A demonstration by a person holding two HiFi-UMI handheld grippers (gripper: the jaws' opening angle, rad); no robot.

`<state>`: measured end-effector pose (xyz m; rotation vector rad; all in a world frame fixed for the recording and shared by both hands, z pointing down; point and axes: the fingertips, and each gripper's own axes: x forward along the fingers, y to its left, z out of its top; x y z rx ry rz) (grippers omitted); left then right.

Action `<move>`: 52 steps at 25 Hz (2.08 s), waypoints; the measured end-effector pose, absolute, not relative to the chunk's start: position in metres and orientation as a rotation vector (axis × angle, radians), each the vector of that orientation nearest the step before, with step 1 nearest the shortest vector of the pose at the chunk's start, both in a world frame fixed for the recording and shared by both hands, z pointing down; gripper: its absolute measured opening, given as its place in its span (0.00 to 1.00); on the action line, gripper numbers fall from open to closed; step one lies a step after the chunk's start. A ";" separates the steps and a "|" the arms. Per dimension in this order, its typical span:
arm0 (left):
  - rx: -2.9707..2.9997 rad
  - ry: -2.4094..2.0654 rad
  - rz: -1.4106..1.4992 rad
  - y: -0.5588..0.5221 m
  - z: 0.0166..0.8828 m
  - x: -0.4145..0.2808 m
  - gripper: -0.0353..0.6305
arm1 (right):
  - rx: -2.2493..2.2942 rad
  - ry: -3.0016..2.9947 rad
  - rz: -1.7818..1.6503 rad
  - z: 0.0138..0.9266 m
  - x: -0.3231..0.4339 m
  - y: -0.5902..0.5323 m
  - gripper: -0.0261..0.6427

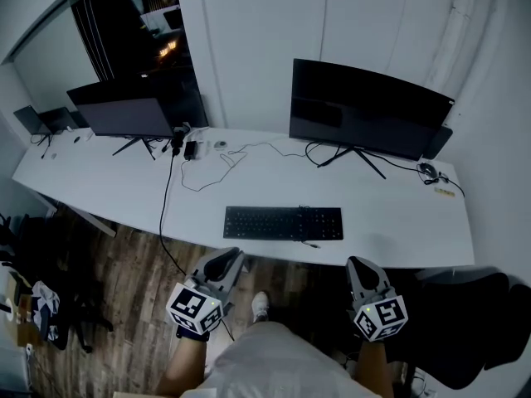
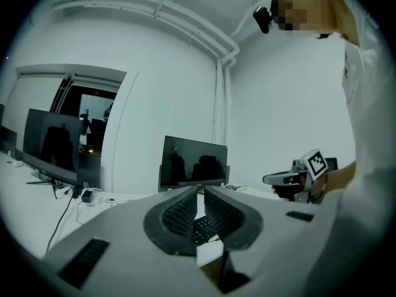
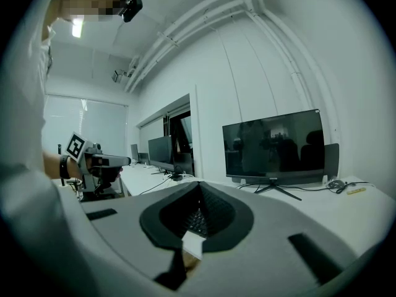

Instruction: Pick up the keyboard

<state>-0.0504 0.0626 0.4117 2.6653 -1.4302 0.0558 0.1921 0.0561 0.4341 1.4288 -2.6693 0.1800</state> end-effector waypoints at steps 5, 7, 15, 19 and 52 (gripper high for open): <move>2.660 -1.420 0.058 0.024 0.420 -0.061 0.10 | 1.420 -2.657 0.196 0.438 0.180 0.020 0.04; 2.650 -1.417 0.062 0.011 0.423 -0.065 0.10 | 1.412 -2.652 0.203 0.441 0.175 0.006 0.04; 2.615 -1.420 0.069 -0.043 0.429 -0.083 0.10 | 1.387 -2.644 0.212 0.451 0.154 -0.051 0.04; 2.641 -1.399 0.039 -0.068 0.440 -0.094 0.10 | 1.376 -2.643 0.204 0.452 0.142 -0.077 0.05; 2.661 -1.241 0.064 -0.158 0.476 -0.122 0.10 | 1.377 -2.489 0.331 0.505 0.099 -0.146 0.05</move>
